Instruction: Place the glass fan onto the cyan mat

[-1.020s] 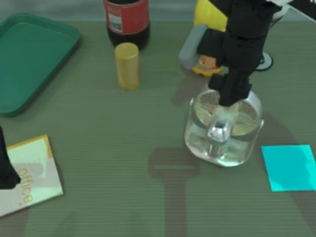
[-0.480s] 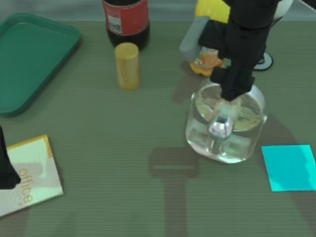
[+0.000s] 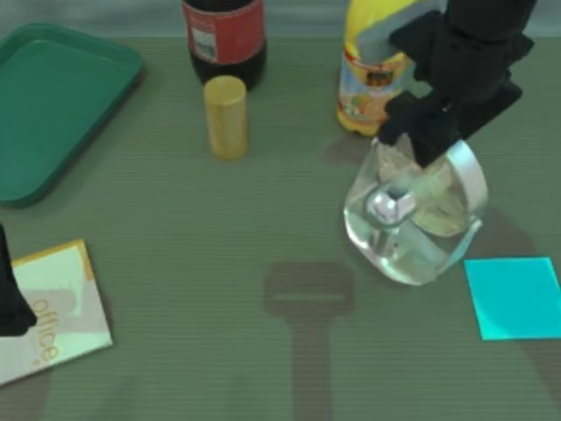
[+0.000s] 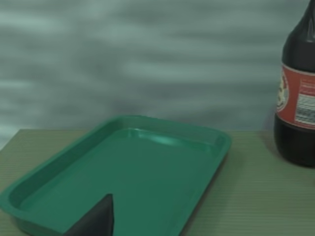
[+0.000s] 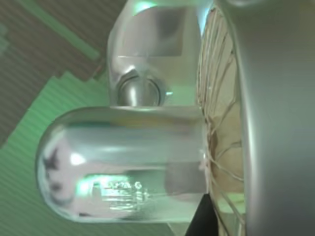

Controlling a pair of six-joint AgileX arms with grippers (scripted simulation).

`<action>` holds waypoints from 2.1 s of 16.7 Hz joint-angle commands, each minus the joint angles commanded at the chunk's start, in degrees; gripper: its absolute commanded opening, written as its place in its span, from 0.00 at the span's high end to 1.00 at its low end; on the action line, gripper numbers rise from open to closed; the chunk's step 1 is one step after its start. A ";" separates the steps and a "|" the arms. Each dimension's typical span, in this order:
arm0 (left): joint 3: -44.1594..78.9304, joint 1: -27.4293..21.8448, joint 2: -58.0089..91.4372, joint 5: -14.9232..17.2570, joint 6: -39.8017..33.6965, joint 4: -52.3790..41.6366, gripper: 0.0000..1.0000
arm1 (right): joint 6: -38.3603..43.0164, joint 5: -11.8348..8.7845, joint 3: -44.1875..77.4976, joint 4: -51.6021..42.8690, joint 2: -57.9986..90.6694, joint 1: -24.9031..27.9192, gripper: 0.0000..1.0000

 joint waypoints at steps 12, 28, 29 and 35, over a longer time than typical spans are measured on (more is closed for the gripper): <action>0.00 0.00 0.00 0.00 0.00 0.00 0.00 | 81.30 -0.24 -19.70 6.13 -17.54 -8.61 1.00; 0.00 0.00 0.00 0.00 0.00 0.00 0.00 | 114.32 0.41 -34.58 7.17 -23.36 -13.15 1.00; 0.00 0.00 0.00 0.00 0.00 0.00 0.00 | 114.34 0.40 -35.27 7.96 -23.31 -13.21 1.00; 0.00 0.00 0.00 0.00 0.00 0.00 0.00 | 114.29 0.44 -41.42 14.79 -22.70 -13.46 1.00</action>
